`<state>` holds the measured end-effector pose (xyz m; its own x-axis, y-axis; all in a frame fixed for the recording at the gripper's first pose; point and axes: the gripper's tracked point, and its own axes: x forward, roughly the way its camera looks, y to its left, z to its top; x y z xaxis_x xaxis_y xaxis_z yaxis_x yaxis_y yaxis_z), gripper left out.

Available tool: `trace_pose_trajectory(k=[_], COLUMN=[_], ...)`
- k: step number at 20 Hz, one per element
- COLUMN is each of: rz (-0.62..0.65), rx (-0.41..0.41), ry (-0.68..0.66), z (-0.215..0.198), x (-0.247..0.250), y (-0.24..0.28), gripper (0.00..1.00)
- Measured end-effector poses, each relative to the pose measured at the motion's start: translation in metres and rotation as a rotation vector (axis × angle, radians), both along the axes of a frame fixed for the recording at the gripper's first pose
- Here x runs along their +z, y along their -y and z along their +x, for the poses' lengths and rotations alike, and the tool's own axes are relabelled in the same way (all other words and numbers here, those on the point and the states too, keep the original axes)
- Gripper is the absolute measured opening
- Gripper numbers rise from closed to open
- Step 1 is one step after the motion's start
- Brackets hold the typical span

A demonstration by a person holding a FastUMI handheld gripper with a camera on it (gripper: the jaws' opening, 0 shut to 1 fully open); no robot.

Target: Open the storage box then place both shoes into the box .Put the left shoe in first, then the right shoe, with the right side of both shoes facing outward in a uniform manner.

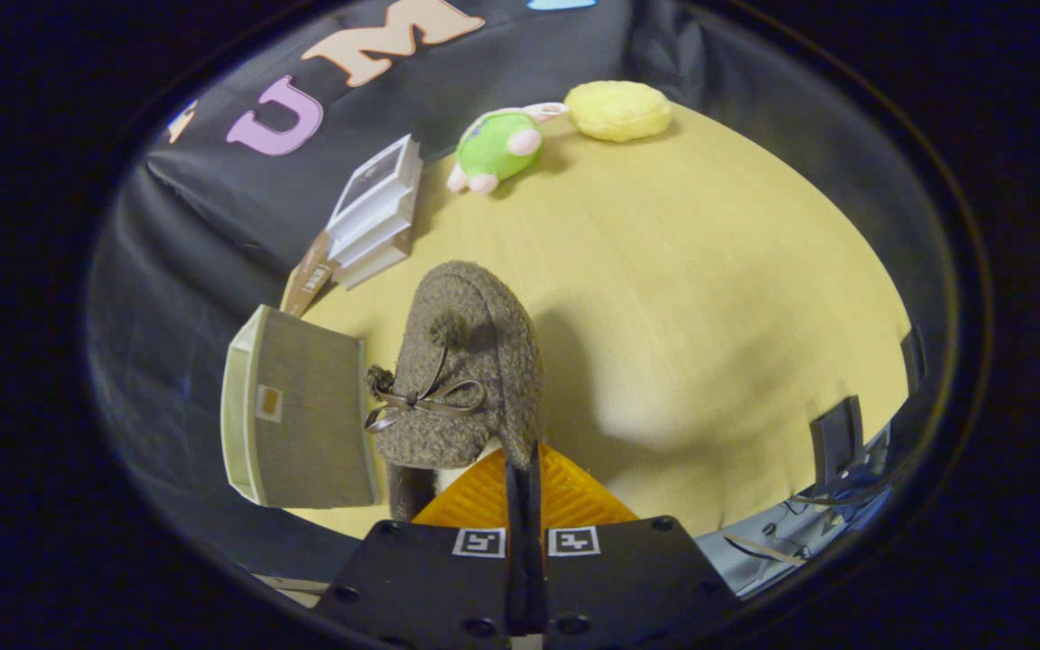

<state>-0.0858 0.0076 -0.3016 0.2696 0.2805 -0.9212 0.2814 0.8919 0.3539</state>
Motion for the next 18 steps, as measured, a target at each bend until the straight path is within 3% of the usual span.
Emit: trace_pose_trajectory(k=[18], rz=[0.192], rx=[0.169], ry=[0.135], z=[0.073], x=[0.096], y=[-0.196], gripper=[0.03])
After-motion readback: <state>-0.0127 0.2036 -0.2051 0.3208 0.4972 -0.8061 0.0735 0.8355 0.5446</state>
